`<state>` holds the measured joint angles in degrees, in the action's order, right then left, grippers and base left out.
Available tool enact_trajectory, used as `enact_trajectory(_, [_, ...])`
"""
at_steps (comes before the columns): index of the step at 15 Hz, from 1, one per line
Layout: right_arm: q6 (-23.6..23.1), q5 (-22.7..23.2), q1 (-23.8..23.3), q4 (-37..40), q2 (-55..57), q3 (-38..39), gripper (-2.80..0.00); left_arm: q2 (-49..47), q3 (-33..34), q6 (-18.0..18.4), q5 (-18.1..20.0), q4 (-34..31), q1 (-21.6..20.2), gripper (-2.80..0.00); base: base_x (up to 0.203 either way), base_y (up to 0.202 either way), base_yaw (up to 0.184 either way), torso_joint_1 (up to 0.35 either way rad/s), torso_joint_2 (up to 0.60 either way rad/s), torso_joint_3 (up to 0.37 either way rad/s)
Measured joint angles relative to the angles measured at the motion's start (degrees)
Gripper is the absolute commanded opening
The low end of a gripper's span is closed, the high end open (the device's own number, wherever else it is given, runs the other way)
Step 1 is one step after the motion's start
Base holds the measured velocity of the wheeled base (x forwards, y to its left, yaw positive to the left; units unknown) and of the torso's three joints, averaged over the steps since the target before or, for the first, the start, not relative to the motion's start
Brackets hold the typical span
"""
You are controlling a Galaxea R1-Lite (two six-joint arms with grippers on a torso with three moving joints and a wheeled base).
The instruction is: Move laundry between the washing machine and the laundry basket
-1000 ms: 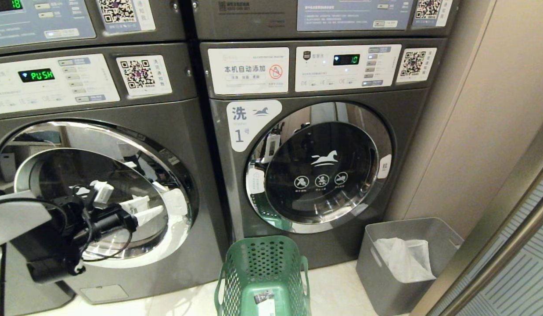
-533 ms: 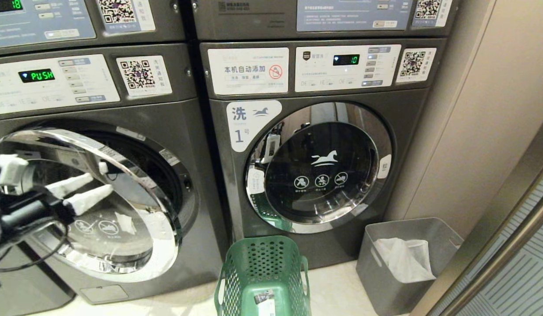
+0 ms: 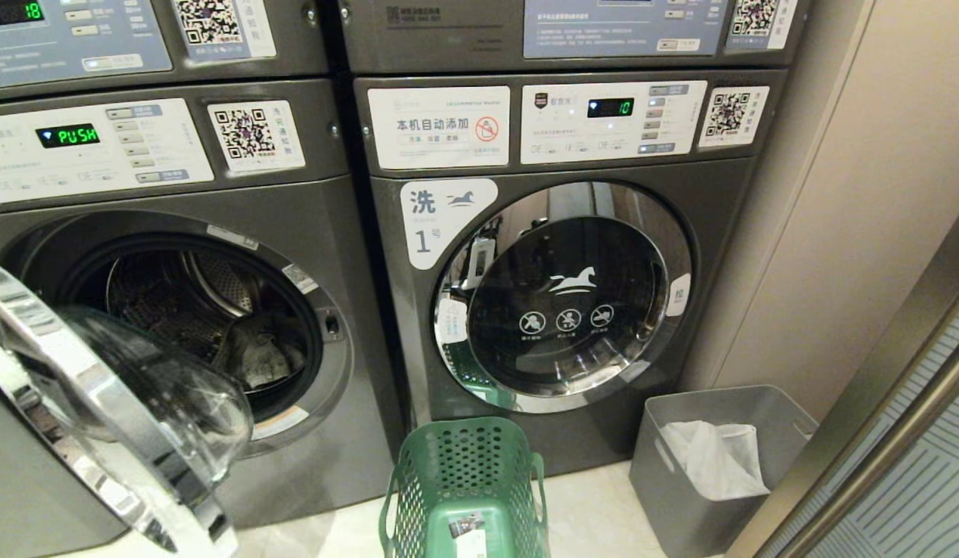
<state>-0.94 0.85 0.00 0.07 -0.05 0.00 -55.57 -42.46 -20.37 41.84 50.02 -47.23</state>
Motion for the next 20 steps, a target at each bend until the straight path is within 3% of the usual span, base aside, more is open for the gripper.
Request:
enact_trajectory(4, [0.00, 0.00, 0.00, 0.00, 0.00, 0.00, -2.80, 2.05, -18.47, -2.44, -1.85, -31.48, -1.39, -2.80, 0.000, 0.000, 0.000, 0.000, 0.00, 0.000])
enact_trajectory(5, [0.00, 0.00, 0.00, -0.02, 0.00, 0.00, -2.80, 1.55, -19.77, -1.50, -2.48, -37.87, -0.01, -2.80, 0.000, 0.000, 0.000, 0.000, 0.00, 0.000])
enact_trajectory(7, [0.00, 0.00, 0.00, 0.00, 0.00, 0.00, -2.80, -0.13, -20.42, 4.41, -7.56, -49.82, 2.55, -2.80, 0.000, 0.000, 0.000, 0.000, 0.00, 0.000])
enact_trajectory(9, [0.00, 0.00, 0.00, 0.00, 0.00, 0.00, -2.80, -2.96, -21.04, 14.52, -18.48, -63.27, 5.95, -2.80, 0.000, 0.000, 0.000, 0.000, 0.00, 0.000])
enact_trajectory(11, [0.00, 0.00, 0.00, 0.00, 0.00, 0.00, -2.80, -6.18, -20.97, 22.34, -29.89, -72.59, 10.69, -2.80, 0.000, 0.000, 0.000, 0.000, 0.00, 0.000])
enact_trajectory(13, [0.00, 0.00, 0.00, 0.00, 0.00, 0.00, -2.80, -9.59, -20.61, 25.24, -42.72, -74.83, 15.04, -2.80, 0.000, 0.000, 0.000, 0.000, 0.00, 0.000])
enact_trajectory(15, [0.00, 0.00, 0.00, 0.00, 0.00, 0.00, -2.80, -14.45, -20.06, 23.50, -55.25, -75.03, 18.69, -2.80, 0.000, 0.000, 0.000, 0.000, 0.00, 0.000])
enact_trajectory(18, [0.00, 0.00, 0.00, 0.00, 0.00, 0.00, -2.80, -21.91, -19.23, 18.98, -69.10, -74.43, 20.65, -2.80, 0.000, 0.000, 0.000, 0.000, 0.00, 0.000])
enact_trajectory(20, [0.00, 0.00, 0.00, 0.00, 0.00, 0.00, -2.80, -26.66, -19.14, 13.23, -77.43, -74.27, 20.36, -2.80, 0.000, 0.000, 0.000, 0.000, 0.00, 0.000])
